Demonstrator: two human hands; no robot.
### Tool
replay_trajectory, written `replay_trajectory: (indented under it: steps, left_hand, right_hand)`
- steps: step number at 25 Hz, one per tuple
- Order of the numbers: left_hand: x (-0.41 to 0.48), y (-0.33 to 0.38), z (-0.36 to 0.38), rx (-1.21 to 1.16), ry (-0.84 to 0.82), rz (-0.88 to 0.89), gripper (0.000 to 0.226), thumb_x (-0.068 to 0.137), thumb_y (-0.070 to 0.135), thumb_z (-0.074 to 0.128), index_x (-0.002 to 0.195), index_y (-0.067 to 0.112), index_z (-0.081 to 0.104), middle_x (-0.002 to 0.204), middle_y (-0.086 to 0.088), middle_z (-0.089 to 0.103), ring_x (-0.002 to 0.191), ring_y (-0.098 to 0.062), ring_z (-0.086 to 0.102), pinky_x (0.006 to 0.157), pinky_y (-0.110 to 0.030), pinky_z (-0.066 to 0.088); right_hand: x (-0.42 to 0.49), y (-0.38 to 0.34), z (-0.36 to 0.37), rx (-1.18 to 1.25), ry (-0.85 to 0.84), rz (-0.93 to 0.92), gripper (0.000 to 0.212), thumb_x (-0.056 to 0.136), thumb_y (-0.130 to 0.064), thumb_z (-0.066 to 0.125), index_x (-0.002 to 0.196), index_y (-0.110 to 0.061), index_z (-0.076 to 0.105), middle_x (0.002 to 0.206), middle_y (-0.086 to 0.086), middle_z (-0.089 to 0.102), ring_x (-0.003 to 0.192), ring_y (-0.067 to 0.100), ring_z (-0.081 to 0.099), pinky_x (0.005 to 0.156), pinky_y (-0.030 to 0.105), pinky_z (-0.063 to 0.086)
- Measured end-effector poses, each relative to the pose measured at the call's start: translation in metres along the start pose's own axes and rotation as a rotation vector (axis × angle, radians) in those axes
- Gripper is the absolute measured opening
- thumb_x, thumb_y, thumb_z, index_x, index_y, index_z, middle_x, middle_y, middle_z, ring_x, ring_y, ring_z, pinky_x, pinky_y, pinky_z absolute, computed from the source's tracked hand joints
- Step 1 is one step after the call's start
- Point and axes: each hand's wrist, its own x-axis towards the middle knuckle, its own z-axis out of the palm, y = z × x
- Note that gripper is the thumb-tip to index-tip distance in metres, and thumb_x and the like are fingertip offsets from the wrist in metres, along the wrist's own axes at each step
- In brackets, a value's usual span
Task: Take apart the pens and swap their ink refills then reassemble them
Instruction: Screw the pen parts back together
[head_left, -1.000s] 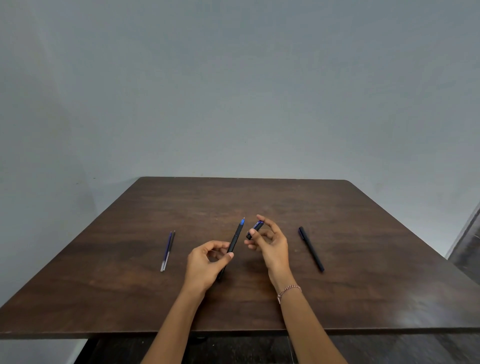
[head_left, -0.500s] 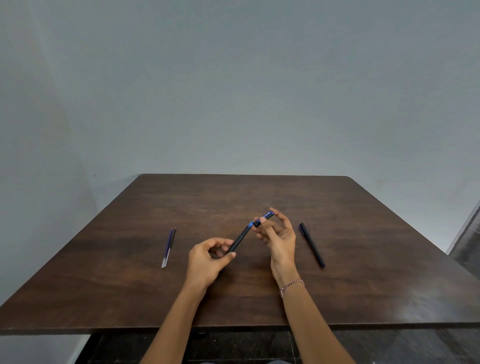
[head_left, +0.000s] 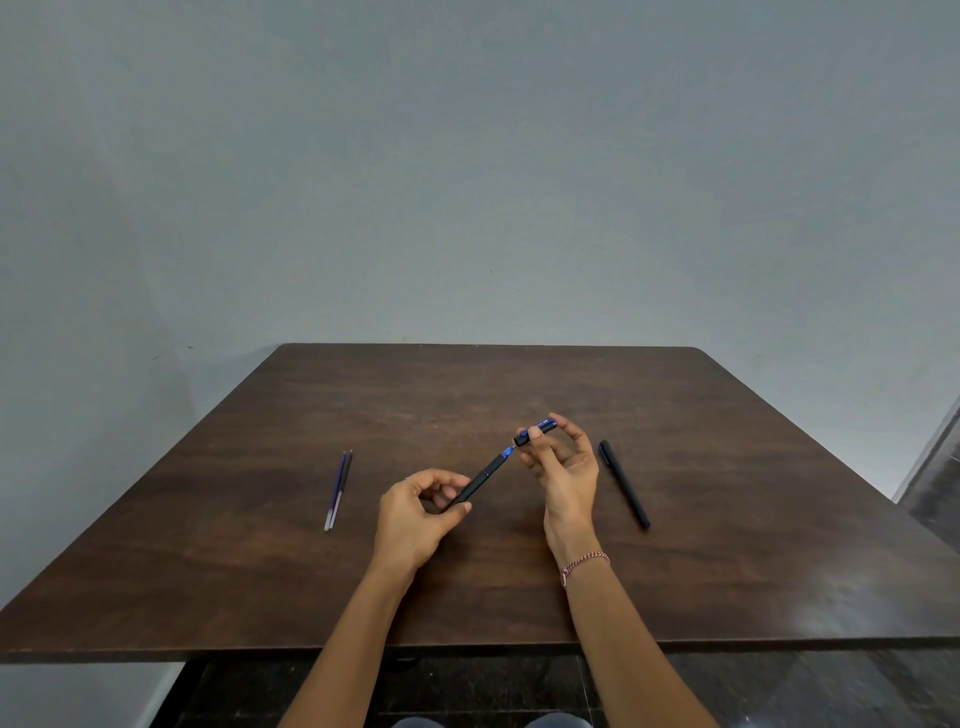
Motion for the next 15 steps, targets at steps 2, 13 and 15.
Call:
replay_trajectory:
  steps: [2, 13, 15]
  left_hand:
    - [-0.0005, 0.0003, 0.0005, -0.006, 0.011, 0.011, 0.029, 0.07, 0.004, 0.079, 0.083, 0.029, 0.072, 0.076, 0.005, 0.062, 0.069, -0.005, 0.054, 0.062, -0.006, 0.043]
    - [-0.0003, -0.0004, 0.0019, 0.002, 0.051, 0.05, 0.036, 0.068, 0.003, 0.081, 0.085, 0.033, 0.069, 0.075, 0.006, 0.058, 0.068, -0.006, 0.053, 0.061, -0.007, 0.042]
    - [-0.0001, -0.0005, 0.0022, 0.009, 0.063, 0.072, 0.037, 0.067, 0.002, 0.081, 0.083, 0.033, 0.069, 0.073, 0.006, 0.056, 0.067, -0.005, 0.052, 0.061, -0.007, 0.041]
  right_hand:
    - [0.0002, 0.0009, 0.0002, -0.028, 0.001, 0.011, 0.031, 0.083, -0.006, 0.069, 0.109, -0.017, 0.056, 0.081, 0.006, 0.076, 0.08, 0.015, 0.073, 0.062, 0.021, 0.056]
    - [-0.0018, 0.0064, 0.0036, -0.184, -0.174, 0.066, 0.032, 0.082, -0.008, 0.072, 0.109, -0.016, 0.059, 0.086, 0.016, 0.073, 0.074, 0.015, 0.07, 0.06, 0.021, 0.054]
    - [-0.0028, 0.0062, 0.0037, -0.22, -0.215, 0.078, 0.033, 0.082, -0.01, 0.072, 0.111, -0.018, 0.059, 0.086, 0.014, 0.075, 0.07, 0.017, 0.07, 0.06, 0.024, 0.056]
